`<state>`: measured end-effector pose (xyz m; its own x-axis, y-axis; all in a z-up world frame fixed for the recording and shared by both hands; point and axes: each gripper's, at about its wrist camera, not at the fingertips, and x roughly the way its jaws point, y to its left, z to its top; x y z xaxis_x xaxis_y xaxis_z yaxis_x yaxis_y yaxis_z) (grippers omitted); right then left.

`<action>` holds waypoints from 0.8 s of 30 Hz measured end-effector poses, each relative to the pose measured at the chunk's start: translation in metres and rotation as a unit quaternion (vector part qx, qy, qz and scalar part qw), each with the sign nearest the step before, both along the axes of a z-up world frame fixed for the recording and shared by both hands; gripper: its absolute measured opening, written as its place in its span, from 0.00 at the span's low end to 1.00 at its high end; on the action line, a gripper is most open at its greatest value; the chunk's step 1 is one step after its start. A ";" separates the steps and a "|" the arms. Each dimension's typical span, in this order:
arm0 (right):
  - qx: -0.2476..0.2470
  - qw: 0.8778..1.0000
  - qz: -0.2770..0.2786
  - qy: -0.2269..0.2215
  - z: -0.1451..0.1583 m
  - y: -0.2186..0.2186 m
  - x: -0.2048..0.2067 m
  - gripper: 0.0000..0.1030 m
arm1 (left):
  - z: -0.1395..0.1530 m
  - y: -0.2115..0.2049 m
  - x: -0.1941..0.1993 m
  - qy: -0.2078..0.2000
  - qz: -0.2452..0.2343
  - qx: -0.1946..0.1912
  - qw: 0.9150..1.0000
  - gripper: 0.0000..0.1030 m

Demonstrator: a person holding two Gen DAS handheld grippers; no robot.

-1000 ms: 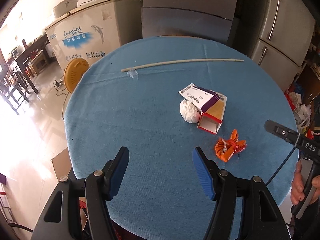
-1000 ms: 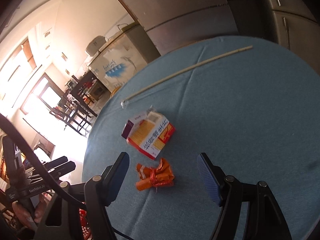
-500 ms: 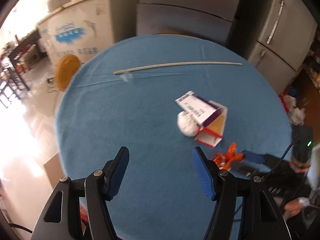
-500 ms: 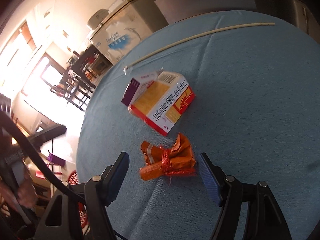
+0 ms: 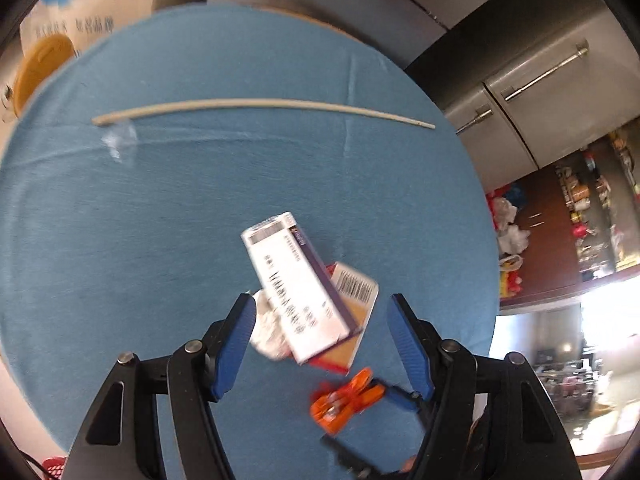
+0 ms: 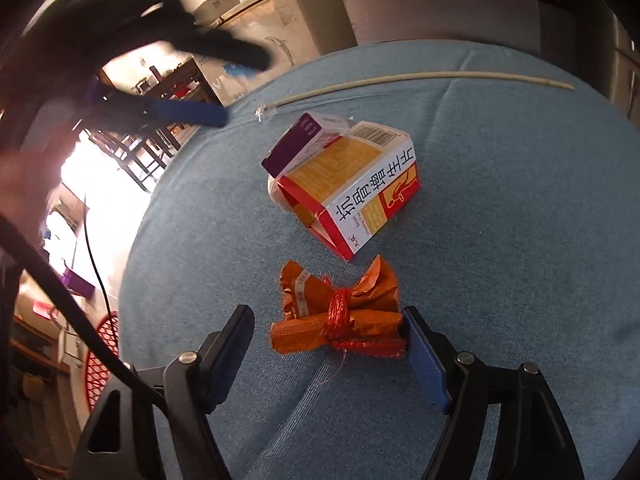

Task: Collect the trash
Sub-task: 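Grasp the white-purple medicine box with left tool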

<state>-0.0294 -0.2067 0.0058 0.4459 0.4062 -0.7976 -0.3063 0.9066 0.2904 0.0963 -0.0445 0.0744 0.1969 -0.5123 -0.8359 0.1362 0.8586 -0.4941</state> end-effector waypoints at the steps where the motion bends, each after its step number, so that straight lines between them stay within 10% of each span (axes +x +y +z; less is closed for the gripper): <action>1: -0.005 1.000 0.002 -0.004 0.000 0.002 -0.001 0.77 | -0.005 -0.003 0.005 0.012 -0.001 -0.002 1.000 0.67; 24: -0.078 0.996 0.030 -0.016 -0.008 0.036 -0.007 0.78 | -0.072 -0.014 0.043 0.123 0.054 -0.026 0.991 0.65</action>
<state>-0.0365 -0.1705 -0.0026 0.4503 0.3048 -0.8393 -0.3674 0.9199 0.1369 0.1396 -0.0589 0.0028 0.0466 -0.5427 -0.8386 -0.0840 0.8344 -0.5446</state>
